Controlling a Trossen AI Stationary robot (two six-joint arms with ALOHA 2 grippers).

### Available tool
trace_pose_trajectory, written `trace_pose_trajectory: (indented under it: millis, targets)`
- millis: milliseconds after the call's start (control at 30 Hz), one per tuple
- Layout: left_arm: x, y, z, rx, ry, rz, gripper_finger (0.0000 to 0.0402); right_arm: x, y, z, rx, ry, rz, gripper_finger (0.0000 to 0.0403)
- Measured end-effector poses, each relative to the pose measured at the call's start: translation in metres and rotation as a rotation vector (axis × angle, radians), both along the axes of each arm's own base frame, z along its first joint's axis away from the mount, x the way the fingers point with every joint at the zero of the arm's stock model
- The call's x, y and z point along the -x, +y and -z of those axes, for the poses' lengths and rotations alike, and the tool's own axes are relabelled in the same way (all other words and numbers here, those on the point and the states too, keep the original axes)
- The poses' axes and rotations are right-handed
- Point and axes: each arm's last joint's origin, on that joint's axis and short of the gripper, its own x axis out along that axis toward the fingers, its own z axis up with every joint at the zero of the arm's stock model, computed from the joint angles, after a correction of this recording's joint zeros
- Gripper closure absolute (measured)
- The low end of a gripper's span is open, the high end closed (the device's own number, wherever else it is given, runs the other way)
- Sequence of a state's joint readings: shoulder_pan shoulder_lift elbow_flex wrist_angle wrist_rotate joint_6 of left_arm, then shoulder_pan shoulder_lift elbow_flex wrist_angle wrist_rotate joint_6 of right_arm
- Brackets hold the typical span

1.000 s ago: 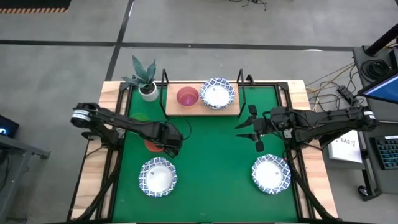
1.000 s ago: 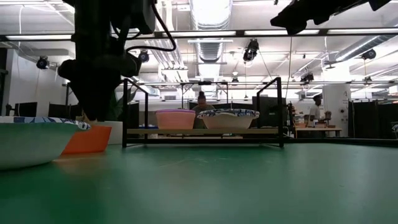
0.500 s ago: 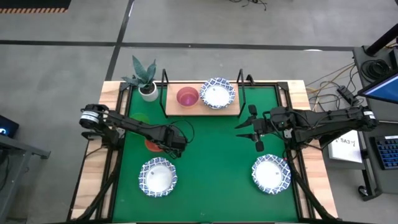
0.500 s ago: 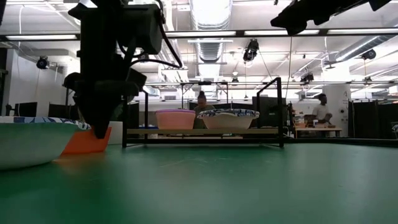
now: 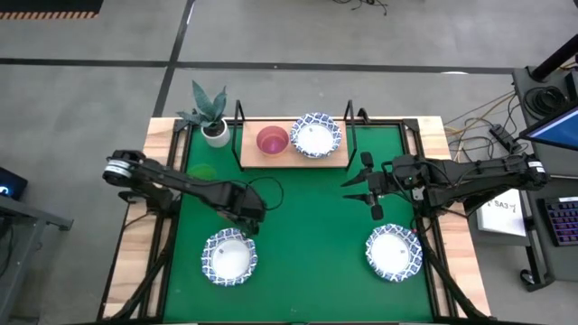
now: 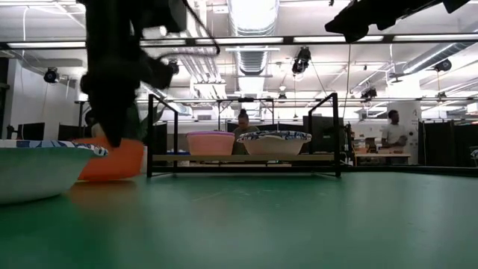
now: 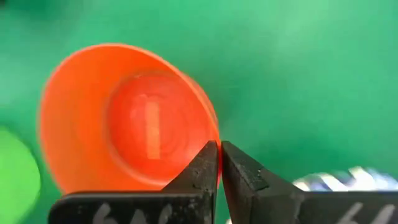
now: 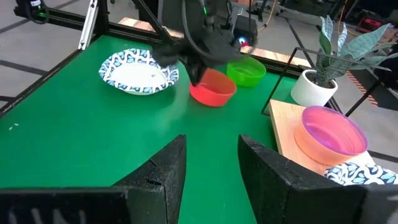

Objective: Place and stack bowls onto a shelf
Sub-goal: Stack the transparent orange bowl on top of the transparent violet bowl on the shelf

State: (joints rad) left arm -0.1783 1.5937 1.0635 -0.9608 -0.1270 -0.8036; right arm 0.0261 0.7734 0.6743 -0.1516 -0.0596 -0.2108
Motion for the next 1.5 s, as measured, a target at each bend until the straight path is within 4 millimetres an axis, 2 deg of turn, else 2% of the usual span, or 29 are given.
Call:
trace_pose_trajectory:
  millis: [167, 267, 400, 533, 700, 867, 1000, 1167, 1500]
  targets:
    - [-0.017, -0.019, -0.041, -0.053, -0.132, 0.389, 0.0401, 0.000, 0.000, 0.000, 0.000, 0.000, 0.001, 0.0268]
    - [-0.036, -0.026, -0.070, -0.162, -0.223, 0.529, 0.0401, 0.000, 0.000, 0.000, 0.000, 0.000, 0.001, 0.0268]
    - [-0.054, -0.023, -0.101, -0.326, -0.274, 0.690, 0.0401, 0.000, 0.000, 0.000, 0.000, 0.000, 0.001, 0.0268]
    - [-0.060, -0.004, -0.116, -0.473, -0.229, 0.785, 0.0401, 0.000, 0.000, 0.000, 0.000, 0.000, 0.001, 0.0268]
    - [-0.065, 0.045, -0.116, -0.538, -0.152, 0.740, 0.0401, 0.000, 0.000, 0.000, 0.000, 0.000, 0.001, 0.0268]
    - [-0.068, 0.102, -0.105, -0.543, -0.084, 0.608, 0.0402, 0.000, 0.000, 0.000, 0.000, 0.000, 0.001, 0.0268]
    - [-0.066, 0.136, -0.097, -0.504, -0.064, 0.534, 0.0402, 0.000, 0.000, 0.000, 0.000, 0.001, 0.002, 0.0268]
    - [-0.068, 0.157, -0.085, -0.440, -0.062, 0.509, 0.0401, 0.000, 0.000, 0.001, 0.001, 0.008, 0.002, 0.0268]
    - [-0.075, 0.169, -0.063, -0.409, 0.007, 0.522, 0.0401, 0.001, 0.000, 0.002, 0.009, 0.016, -0.001, 0.0268]
